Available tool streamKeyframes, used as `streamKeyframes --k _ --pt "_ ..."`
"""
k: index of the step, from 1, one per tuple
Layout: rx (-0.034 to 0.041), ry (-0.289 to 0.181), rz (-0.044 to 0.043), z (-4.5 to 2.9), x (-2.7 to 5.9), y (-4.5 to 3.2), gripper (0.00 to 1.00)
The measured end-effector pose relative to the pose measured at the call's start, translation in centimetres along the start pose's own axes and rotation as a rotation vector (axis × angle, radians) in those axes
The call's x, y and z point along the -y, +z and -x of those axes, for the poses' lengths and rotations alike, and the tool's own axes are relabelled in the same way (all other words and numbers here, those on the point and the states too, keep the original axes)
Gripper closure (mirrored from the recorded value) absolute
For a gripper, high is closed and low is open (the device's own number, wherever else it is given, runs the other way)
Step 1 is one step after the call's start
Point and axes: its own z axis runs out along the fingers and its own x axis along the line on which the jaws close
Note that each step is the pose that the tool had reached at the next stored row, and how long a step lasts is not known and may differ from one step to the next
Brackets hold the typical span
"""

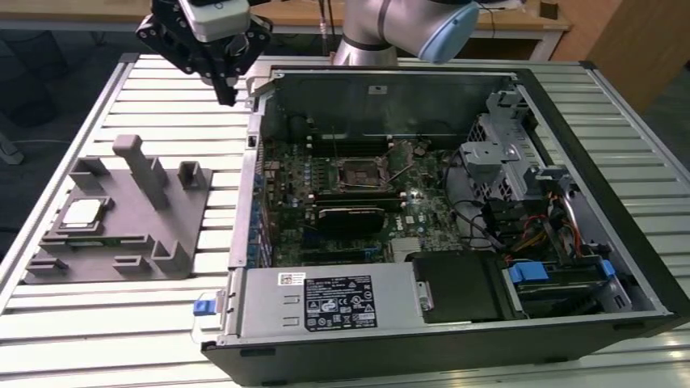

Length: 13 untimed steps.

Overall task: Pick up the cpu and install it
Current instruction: 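Reach for the cpu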

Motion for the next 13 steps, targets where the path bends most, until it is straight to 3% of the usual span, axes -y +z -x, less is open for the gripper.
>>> streamKeyframes --k 13 --pt "0.0008 0.0 0.0033 -1.64 0.12 -0.06 0.89"
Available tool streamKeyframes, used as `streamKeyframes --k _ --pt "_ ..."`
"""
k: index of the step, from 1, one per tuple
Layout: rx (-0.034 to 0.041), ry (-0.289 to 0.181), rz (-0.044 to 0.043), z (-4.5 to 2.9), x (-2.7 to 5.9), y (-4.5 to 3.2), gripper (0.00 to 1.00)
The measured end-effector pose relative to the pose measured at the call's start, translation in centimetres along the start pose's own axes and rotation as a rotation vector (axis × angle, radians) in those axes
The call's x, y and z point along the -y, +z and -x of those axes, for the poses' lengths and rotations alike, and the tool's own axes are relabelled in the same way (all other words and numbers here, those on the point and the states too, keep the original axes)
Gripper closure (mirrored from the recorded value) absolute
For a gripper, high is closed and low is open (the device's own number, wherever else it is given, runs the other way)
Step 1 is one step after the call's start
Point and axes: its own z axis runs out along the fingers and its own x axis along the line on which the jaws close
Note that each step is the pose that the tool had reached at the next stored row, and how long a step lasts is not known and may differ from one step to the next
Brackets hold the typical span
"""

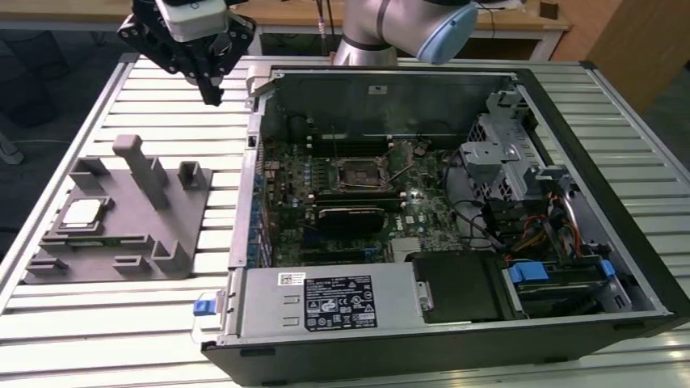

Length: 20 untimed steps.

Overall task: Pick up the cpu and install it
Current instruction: 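Reach for the cpu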

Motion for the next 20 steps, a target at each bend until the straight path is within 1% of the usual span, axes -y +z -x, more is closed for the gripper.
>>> streamKeyframes --k 11,20 --pt "0.0006 0.0 0.0039 -1.26 0.09 -0.05 0.89" --pt "0.001 0.0 0.0071 -2.13 0.17 -0.08 0.89"
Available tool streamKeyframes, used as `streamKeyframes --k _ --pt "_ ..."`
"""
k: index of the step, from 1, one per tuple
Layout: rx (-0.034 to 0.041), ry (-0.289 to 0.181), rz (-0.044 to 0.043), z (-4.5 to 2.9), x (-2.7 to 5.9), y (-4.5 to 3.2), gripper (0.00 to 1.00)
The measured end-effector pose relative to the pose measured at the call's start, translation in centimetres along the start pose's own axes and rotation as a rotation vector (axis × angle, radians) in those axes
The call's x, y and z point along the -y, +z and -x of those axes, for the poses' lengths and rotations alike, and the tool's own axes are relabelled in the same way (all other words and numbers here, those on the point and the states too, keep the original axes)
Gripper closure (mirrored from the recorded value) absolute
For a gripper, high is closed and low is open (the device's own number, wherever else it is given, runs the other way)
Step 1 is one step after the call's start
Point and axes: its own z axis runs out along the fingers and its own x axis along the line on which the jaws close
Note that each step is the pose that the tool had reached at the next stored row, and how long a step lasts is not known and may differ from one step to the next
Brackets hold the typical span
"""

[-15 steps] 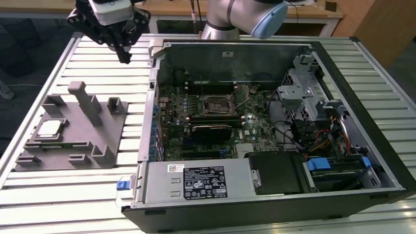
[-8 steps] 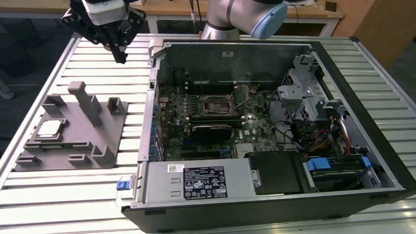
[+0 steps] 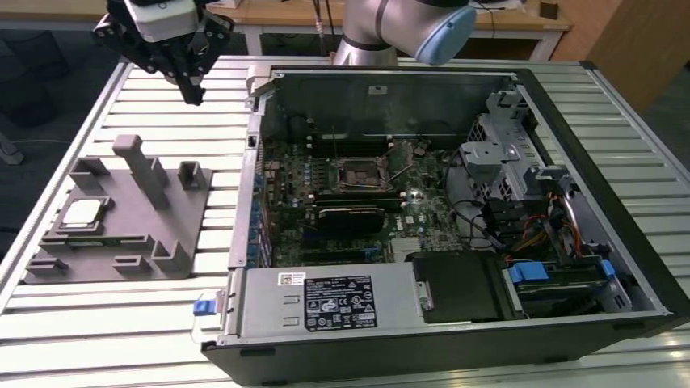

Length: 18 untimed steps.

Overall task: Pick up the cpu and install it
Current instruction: 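Reach for the cpu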

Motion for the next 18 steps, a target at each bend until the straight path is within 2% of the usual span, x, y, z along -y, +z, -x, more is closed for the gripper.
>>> streamKeyframes --k 13,18 --pt "0.0018 0.0 0.0043 -1.98 0.16 -0.07 0.89" --pt "0.0033 0.0 0.0058 -2.95 0.23 -0.1 0.89"
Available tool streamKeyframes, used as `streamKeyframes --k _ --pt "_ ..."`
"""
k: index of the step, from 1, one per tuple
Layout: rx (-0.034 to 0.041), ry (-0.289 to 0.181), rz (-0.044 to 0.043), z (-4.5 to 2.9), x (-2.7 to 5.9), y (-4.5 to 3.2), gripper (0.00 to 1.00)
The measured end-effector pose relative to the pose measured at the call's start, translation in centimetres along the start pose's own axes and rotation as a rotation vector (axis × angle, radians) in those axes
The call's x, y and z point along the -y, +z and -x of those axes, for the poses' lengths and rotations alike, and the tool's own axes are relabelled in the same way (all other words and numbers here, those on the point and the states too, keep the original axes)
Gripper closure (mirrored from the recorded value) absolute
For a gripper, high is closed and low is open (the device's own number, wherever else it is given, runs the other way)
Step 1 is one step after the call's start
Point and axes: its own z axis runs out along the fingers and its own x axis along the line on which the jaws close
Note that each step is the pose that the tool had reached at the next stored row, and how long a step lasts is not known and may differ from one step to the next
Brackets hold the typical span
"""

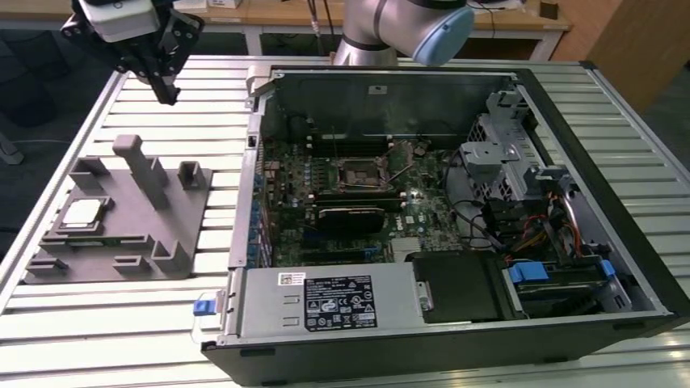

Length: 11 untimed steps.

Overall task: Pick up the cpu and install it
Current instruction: 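Reach for the cpu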

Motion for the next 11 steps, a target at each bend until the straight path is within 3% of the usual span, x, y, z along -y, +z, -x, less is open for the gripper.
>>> streamKeyframes --k 11 --pt "0.0028 0.0 0.0049 -2.04 0.16 -0.08 0.89"
